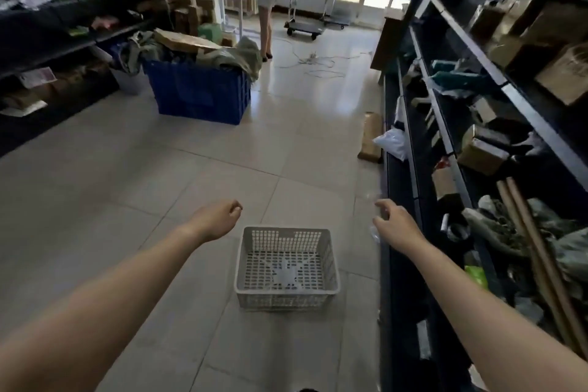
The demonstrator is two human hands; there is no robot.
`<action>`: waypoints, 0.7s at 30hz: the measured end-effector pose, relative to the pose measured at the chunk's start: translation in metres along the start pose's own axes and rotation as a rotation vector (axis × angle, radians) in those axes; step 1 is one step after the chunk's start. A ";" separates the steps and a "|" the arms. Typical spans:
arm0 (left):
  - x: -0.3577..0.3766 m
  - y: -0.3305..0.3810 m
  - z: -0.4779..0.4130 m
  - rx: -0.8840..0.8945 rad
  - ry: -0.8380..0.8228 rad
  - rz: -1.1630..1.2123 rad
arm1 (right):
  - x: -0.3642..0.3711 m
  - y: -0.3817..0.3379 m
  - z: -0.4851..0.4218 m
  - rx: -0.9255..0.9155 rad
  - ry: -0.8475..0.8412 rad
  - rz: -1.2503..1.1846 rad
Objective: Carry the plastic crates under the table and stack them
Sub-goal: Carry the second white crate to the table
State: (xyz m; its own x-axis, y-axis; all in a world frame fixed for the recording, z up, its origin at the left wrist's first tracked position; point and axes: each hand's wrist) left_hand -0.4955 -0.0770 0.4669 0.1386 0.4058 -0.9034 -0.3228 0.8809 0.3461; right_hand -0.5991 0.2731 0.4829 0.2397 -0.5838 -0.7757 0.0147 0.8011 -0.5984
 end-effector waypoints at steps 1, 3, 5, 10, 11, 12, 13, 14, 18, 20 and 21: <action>0.004 0.003 -0.024 0.008 -0.016 0.009 | 0.004 0.004 -0.021 0.015 -0.003 -0.007; 0.012 0.006 -0.074 0.000 -0.042 0.032 | 0.015 0.011 -0.066 0.042 -0.019 -0.023; 0.029 0.004 -0.130 -0.034 -0.043 0.048 | 0.032 0.025 -0.121 0.067 -0.038 -0.019; 0.119 -0.036 -0.235 -0.228 -0.117 0.114 | 0.116 0.099 -0.227 0.255 -0.196 0.039; 0.144 -0.051 -0.248 -0.270 -0.167 0.114 | 0.136 0.117 -0.244 0.292 -0.231 0.058; 0.170 -0.066 -0.261 -0.298 -0.225 0.100 | 0.156 0.135 -0.260 0.328 -0.267 0.086; 0.197 -0.082 -0.272 -0.323 -0.285 0.088 | 0.174 0.152 -0.276 0.358 -0.304 0.117; 0.222 -0.098 -0.280 -0.351 -0.349 0.077 | 0.195 0.167 -0.289 0.399 -0.336 0.129; 0.307 -0.145 -0.324 -0.474 -0.424 0.047 | 0.276 0.220 -0.344 0.478 -0.401 0.150; 0.351 -0.165 -0.347 -0.580 -0.422 0.101 | 0.317 0.249 -0.372 0.519 -0.436 0.171; 0.373 -0.173 -0.360 -0.633 -0.409 0.116 | 0.336 0.263 -0.386 0.547 -0.441 0.182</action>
State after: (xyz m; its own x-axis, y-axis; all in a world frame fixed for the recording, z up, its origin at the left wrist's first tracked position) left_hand -0.7252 -0.1654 -0.0207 0.3669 0.6537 -0.6619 -0.8148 0.5691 0.1104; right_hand -0.8893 0.2363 -0.0127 0.6520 -0.4195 -0.6315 0.3930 0.8993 -0.1917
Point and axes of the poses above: each hand's wrist, its own z-axis away from the middle knuckle, its own x-axis out of the palm, y = z × x, and after that the axes turned 5 degrees about -z, right-handed
